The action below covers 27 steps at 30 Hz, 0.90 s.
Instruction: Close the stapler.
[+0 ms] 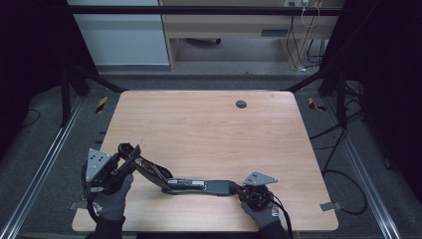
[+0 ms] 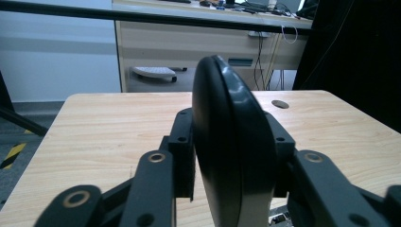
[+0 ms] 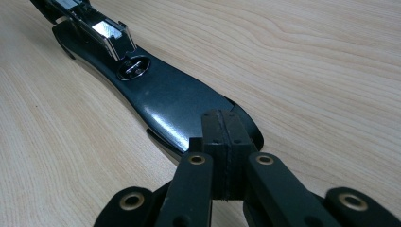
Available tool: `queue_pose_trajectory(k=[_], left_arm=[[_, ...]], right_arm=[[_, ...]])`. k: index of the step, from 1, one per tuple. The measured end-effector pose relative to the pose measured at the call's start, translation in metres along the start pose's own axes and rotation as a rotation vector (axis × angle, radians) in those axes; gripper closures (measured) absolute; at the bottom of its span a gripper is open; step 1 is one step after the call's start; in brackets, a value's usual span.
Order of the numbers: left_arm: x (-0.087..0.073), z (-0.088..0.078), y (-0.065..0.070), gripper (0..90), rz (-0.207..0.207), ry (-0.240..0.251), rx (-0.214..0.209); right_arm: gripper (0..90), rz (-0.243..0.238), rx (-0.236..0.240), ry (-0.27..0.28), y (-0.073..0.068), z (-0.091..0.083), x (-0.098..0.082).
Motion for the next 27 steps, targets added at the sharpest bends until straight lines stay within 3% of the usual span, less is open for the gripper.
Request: queue_pose_trajectory(k=[27], left_arm=[[0.007,0.002,0.035,67.2,0.102,0.036,0.002]], right_arm=[[90.0,0.007,0.0,0.005,0.0,0.0,0.0]])
Point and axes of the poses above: each handheld gripper's, and its own axes: z roughly forward along the jaws, x roughly out of its top, y roughly to its right, the point moved 2 cm from there along z, roughly forward along the jaws, and after that the axes turned 10 degrees about x, right-handed, at the moved point
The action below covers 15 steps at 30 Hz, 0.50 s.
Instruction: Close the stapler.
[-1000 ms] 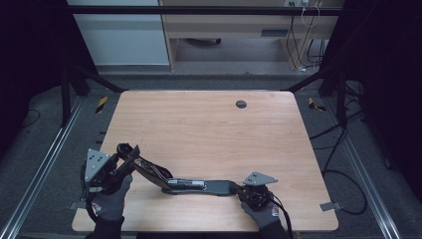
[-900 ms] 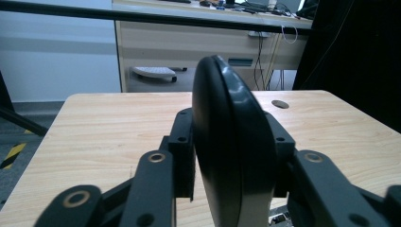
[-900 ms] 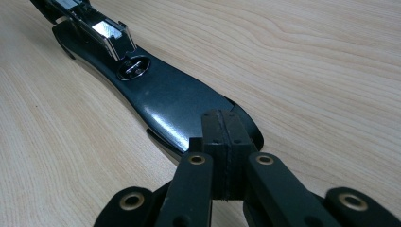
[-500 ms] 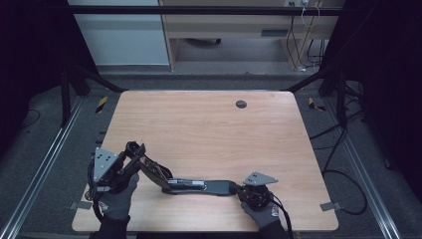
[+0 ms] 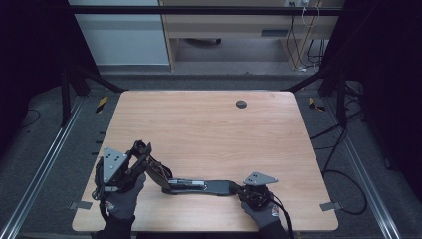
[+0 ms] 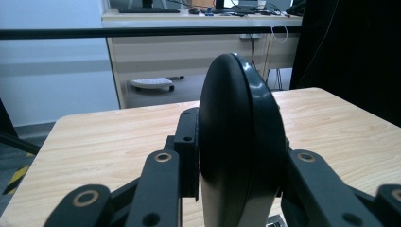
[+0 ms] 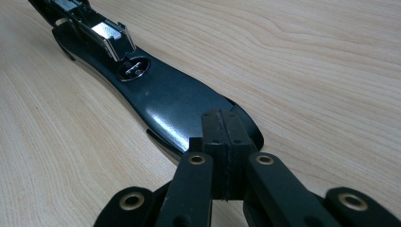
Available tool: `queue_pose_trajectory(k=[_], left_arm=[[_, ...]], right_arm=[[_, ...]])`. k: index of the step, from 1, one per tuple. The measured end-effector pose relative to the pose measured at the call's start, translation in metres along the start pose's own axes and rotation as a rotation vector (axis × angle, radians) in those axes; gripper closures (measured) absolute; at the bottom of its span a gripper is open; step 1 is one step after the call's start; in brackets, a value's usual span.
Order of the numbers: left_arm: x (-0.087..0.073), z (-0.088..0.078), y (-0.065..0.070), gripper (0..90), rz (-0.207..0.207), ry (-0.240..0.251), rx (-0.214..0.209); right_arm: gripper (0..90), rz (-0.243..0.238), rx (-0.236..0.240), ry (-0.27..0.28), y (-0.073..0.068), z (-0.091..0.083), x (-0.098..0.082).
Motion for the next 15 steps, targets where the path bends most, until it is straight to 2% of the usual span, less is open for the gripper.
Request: queue_pose_trajectory(k=[15], left_arm=[[0.003,0.002,0.025,66.6,0.091,0.023,0.002]], right_arm=[[90.0,-0.003,0.0,0.001,0.0,0.0,0.0]])
Point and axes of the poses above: each handheld gripper's, and its own axes: z roughly forward along the jaws, x roughly out of its top, y roughly to its right, the point moved 2 cm from there along z, roughly forward along the jaws, and after that the axes turned 10 degrees about x, right-handed, at the moved point
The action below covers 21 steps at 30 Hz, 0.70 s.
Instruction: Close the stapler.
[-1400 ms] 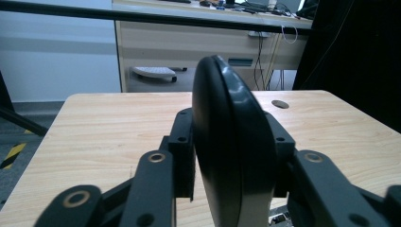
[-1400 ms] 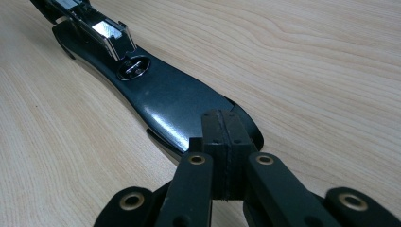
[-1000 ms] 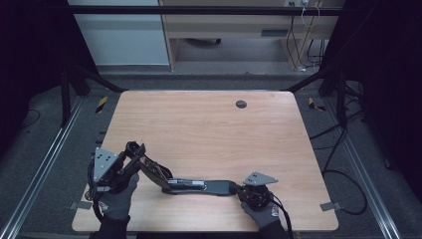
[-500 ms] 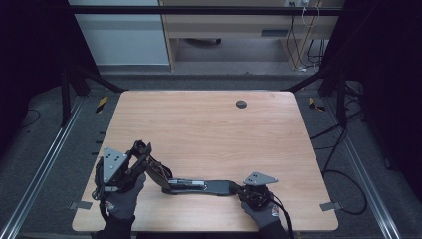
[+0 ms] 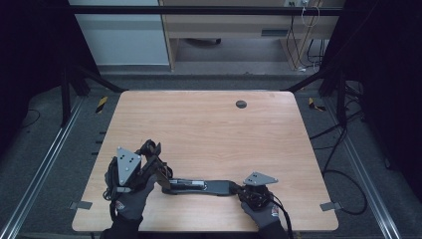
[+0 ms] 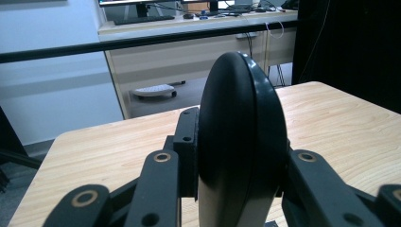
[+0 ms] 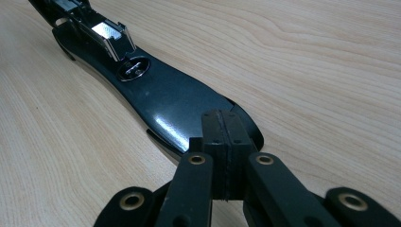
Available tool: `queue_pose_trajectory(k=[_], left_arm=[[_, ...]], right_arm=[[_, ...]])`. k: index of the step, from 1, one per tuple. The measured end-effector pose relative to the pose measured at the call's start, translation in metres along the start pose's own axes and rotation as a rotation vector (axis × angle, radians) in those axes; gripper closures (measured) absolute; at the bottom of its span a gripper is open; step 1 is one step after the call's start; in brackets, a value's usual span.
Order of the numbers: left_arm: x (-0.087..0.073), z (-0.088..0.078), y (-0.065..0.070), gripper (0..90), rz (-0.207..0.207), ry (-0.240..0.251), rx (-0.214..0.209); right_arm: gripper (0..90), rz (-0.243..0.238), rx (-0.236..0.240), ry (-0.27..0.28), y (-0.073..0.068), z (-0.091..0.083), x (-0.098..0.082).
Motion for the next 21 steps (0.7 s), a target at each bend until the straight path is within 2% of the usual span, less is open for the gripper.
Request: queue_pose_trajectory(k=[13,21], left_arm=[[0.003,0.002,0.026,66.0,0.096,0.018,0.01],[0.003,0.004,0.04,64.7,0.139,0.025,-0.01]], right_arm=[[90.0,0.003,0.002,0.003,0.0,0.0,0.0],[90.0,0.008,0.005,0.005,0.0,0.0,0.0]])
Point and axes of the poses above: each handheld gripper's, and its own axes: z roughly forward along the jaws, x roughly out of its top, y roughly to its right, the point moved 2 cm from there along z, roughly forward along the jaws, and after that the axes turned 10 degrees about x, right-handed, at the moved point
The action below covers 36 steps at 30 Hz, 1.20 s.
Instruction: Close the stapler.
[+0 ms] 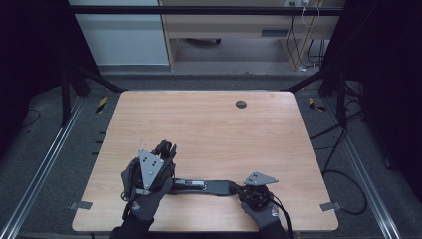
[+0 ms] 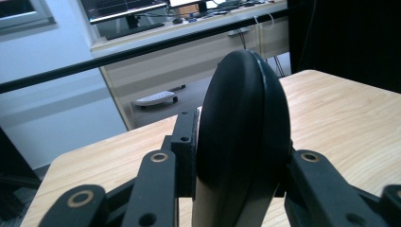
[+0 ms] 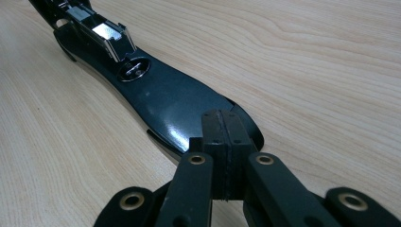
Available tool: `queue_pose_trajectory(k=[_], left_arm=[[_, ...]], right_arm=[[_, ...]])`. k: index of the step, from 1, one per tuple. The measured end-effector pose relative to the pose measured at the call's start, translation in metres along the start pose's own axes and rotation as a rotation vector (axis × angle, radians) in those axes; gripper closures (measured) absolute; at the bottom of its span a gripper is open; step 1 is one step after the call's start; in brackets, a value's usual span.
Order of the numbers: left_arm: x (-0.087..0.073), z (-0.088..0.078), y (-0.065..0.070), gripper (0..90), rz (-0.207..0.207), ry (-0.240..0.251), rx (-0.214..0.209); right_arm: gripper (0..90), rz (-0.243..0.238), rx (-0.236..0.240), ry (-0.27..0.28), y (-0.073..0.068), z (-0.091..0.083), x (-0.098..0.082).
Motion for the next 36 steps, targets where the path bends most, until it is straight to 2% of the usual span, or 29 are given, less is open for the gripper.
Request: queue_pose_trajectory(k=[8,24,26,36], left_arm=[[0.001,0.003,0.025,64.1,0.1,0.013,0.004],[-0.001,0.008,0.051,63.5,0.206,0.026,0.005],[-0.002,0.008,0.058,63.5,0.241,0.029,0.009],[-0.009,0.012,0.083,63.7,0.354,0.04,0.027]], right_arm=[[90.0,0.001,0.001,0.002,0.0,0.0,0.0],[90.0,0.007,0.005,0.003,0.0,0.0,0.0],[90.0,0.005,0.006,0.004,0.0,0.0,0.0],[90.0,0.004,0.006,0.003,0.0,0.0,0.0]])
Point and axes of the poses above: each handheld gripper's, and its own axes: z roughly forward along the jaws, x roughly out of its top, y roughly to its right, the point moved 2 cm from there along z, roughly forward along the jaws, and after that the axes turned 10 degrees about x, right-handed, at the moved point
